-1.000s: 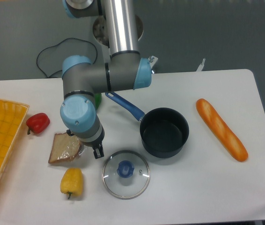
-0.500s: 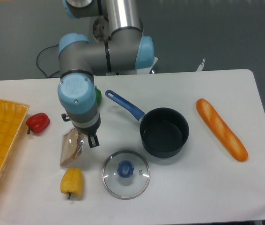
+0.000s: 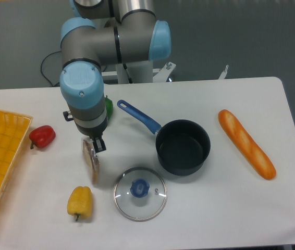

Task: Pick up the toast
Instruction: 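Lift the toast slice upright, tilting it on its edge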

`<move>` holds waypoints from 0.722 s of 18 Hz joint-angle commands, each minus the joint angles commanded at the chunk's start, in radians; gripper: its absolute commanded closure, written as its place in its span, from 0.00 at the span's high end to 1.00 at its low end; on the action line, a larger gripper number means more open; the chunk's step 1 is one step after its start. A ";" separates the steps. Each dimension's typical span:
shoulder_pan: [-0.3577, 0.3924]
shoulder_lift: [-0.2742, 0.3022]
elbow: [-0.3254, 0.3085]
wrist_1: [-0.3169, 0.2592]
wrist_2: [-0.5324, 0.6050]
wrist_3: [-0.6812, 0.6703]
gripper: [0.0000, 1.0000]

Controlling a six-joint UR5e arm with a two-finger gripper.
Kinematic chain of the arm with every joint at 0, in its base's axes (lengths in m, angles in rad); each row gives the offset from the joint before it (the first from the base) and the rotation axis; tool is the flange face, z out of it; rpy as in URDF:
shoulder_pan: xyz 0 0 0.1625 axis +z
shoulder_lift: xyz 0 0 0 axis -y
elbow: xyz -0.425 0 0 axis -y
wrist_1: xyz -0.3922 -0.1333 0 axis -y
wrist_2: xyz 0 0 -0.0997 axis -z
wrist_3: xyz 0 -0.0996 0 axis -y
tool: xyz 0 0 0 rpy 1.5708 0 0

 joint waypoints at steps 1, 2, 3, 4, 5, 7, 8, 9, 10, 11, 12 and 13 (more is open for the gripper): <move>0.000 0.008 0.000 0.000 -0.002 -0.005 0.00; -0.002 0.011 0.000 -0.002 -0.002 -0.015 0.00; -0.003 0.012 0.002 -0.002 0.000 -0.029 0.00; -0.005 0.012 0.002 -0.003 0.000 -0.041 0.00; -0.005 0.014 0.005 -0.008 0.001 -0.046 0.00; -0.002 0.028 0.008 -0.017 0.000 -0.048 0.00; 0.000 0.029 0.009 -0.018 0.000 -0.048 0.00; 0.002 0.035 0.017 -0.029 0.000 -0.054 0.00; 0.002 0.037 0.029 -0.052 0.001 -0.058 0.00; 0.003 0.035 0.044 -0.072 0.006 -0.058 0.00; 0.008 0.035 0.060 -0.087 0.006 -0.058 0.00; 0.017 0.037 0.067 -0.097 0.005 -0.058 0.00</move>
